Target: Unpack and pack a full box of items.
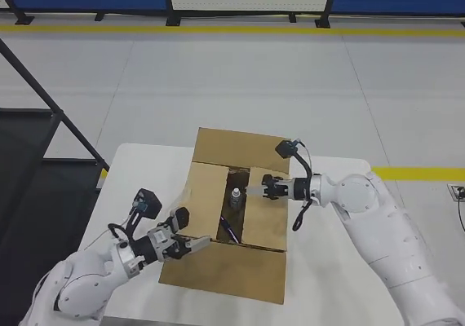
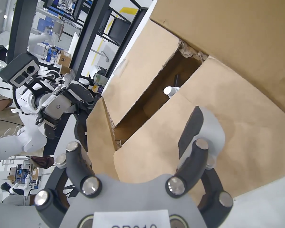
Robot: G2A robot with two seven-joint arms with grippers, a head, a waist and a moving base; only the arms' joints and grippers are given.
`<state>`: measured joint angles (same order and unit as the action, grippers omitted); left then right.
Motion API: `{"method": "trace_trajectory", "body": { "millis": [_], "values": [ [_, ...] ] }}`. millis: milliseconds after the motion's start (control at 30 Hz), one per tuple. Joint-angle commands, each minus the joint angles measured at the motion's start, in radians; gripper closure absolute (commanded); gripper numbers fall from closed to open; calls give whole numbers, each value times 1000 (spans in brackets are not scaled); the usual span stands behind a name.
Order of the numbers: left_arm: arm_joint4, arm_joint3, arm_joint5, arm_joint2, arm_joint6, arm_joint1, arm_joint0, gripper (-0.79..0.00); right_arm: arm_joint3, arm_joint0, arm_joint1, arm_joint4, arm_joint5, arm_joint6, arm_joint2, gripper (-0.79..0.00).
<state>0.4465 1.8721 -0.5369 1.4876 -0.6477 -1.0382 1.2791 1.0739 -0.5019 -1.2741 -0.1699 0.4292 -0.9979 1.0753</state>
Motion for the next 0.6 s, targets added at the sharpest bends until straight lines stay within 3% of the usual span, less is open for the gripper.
{"method": "trace_trajectory", "body": {
  "millis": [0, 133, 233, 300, 400, 567],
  "values": [
    [-42, 15, -31, 83, -9, 10, 62, -785, 16, 0, 6, -35, -21, 0, 8, -785],
    [-99, -1, -100, 244, -44, 28, 180, -785, 16, 0, 6, -35, -21, 0, 8, -785],
    [-113, -36, -151, 322, -82, 38, 252, -785, 16, 0, 6, -35, -21, 0, 8, -785],
    [-141, -59, -185, 339, -139, 45, 283, -785, 16, 0, 6, -35, -21, 0, 8, -785],
    [-188, -80, -240, 330, -235, 56, 304, -785, 25, -29, 7, -13, -42, 93, 30, -785],
    [-271, -115, -265, 276, -370, 75, 294, -785, -24, -25, 5, 50, -88, 231, 71, -785]
  ]
}}
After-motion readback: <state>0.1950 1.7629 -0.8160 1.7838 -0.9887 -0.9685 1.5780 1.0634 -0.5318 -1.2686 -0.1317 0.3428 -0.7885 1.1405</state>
